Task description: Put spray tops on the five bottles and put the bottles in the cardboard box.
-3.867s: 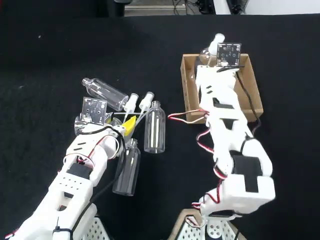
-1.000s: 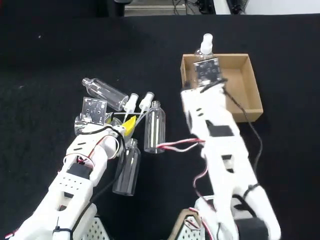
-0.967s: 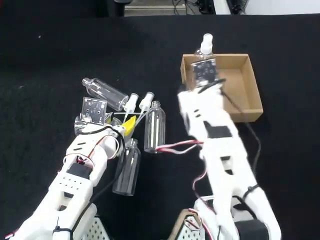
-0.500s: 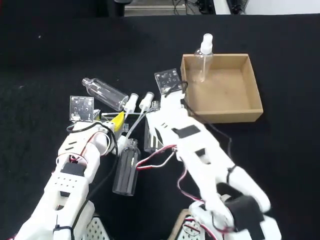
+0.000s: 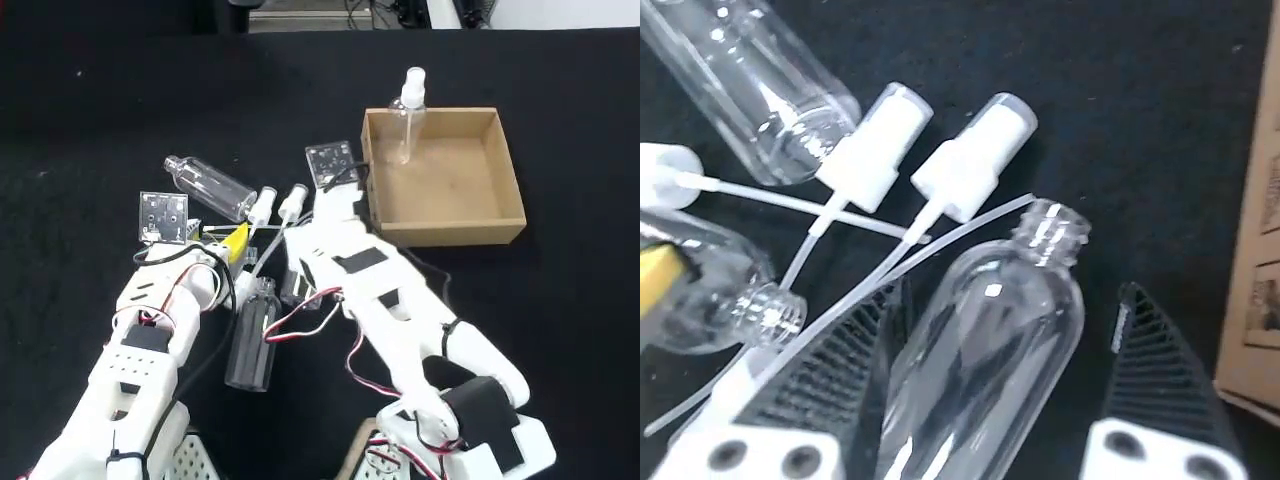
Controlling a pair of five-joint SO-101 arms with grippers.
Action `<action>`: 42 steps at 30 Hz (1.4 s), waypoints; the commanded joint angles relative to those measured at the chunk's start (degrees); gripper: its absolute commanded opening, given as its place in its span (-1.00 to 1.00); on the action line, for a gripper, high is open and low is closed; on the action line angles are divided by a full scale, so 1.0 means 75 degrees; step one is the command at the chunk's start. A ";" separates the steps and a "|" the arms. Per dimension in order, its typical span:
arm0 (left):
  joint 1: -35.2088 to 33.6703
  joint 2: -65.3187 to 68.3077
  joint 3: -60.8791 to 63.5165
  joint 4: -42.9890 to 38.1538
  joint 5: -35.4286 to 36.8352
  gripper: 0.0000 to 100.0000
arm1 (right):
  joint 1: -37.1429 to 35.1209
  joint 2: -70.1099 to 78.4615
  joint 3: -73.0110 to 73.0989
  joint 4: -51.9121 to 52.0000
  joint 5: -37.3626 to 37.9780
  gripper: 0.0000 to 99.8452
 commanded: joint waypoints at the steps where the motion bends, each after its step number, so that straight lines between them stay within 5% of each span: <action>1: -0.0064 -0.0176 -0.0240 -0.0188 0.0070 -0.52 | -0.0352 -0.0029 -0.0428 0.0129 -0.0082 -0.45; 25: -0.0064 -0.0176 -0.0217 -0.0188 0.0023 -0.52 | -0.0176 0.0006 -0.0779 0.1090 -0.0445 -0.45; 34: -0.0064 -0.0176 -0.0205 -0.0188 0.0023 -0.52 | -0.0094 0.1823 -0.2233 0.2004 -0.0457 -0.45; 42: -0.0064 -0.0176 -0.0217 -0.0188 0.0012 -0.52 | -0.0141 0.1788 -0.2690 0.2532 0.0117 -0.87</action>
